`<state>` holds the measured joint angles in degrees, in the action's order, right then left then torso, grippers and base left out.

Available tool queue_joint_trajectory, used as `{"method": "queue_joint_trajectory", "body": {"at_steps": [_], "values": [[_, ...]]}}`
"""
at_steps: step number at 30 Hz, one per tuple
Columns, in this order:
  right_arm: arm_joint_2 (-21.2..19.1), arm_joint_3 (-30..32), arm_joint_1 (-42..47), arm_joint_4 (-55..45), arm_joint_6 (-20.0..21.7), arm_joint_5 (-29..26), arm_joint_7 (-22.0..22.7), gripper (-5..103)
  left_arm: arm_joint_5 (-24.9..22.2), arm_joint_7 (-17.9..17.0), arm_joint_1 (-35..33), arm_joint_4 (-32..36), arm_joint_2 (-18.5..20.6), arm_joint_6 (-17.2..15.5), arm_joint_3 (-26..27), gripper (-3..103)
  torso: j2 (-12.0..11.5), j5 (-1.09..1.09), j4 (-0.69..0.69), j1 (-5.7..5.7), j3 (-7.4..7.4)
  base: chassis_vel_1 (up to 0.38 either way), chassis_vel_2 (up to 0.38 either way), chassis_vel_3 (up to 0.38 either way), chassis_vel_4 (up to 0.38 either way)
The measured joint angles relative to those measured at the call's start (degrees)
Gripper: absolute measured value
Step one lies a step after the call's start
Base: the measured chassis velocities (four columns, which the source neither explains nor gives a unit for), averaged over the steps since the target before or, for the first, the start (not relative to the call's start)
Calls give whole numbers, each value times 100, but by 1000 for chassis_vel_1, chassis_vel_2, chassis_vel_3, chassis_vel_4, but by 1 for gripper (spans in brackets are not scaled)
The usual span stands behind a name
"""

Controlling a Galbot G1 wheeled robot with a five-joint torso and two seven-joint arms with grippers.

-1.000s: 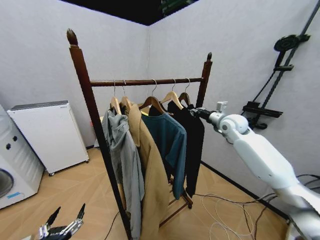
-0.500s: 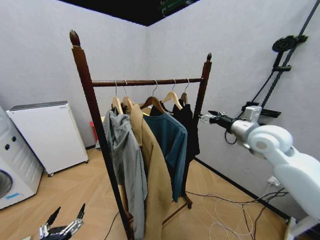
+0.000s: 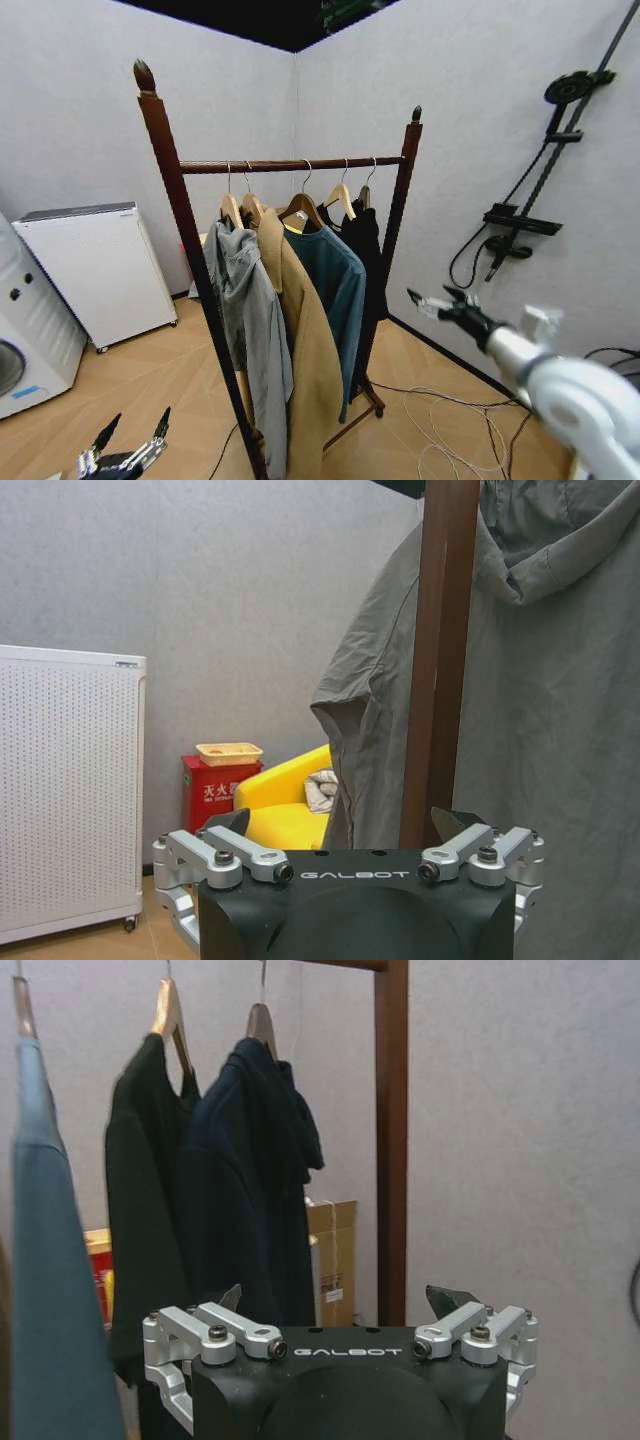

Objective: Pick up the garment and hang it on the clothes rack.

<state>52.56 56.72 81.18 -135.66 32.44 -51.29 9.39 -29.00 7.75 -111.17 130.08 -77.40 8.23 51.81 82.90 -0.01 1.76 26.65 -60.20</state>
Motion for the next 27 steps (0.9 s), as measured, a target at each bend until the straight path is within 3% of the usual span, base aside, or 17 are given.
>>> {"method": "queue_joint_trajectory", "body": {"at_steps": [2, 9, 27], "values": [[323, -105, 156, 116, -299, 820, -169, 100, 0, -3, 0, 0, 0, 0, 0, 100, 0, 1, -1, 1, 0, 0, 0, 0, 0], [826, -205, 495, 219, -814, 1853, -332, 100, 0, -2, 0, 0, 0, 0, 0, 100, 0, 0, -1, 2, -1, 0, 0, 0, 0], [1109, -243, 554, 264, -972, 2147, -347, 100, 0, -2, 0, 0, 0, 0, 0, 100, 0, 0, -1, 2, -1, 0, 0, 0, 0]]}}
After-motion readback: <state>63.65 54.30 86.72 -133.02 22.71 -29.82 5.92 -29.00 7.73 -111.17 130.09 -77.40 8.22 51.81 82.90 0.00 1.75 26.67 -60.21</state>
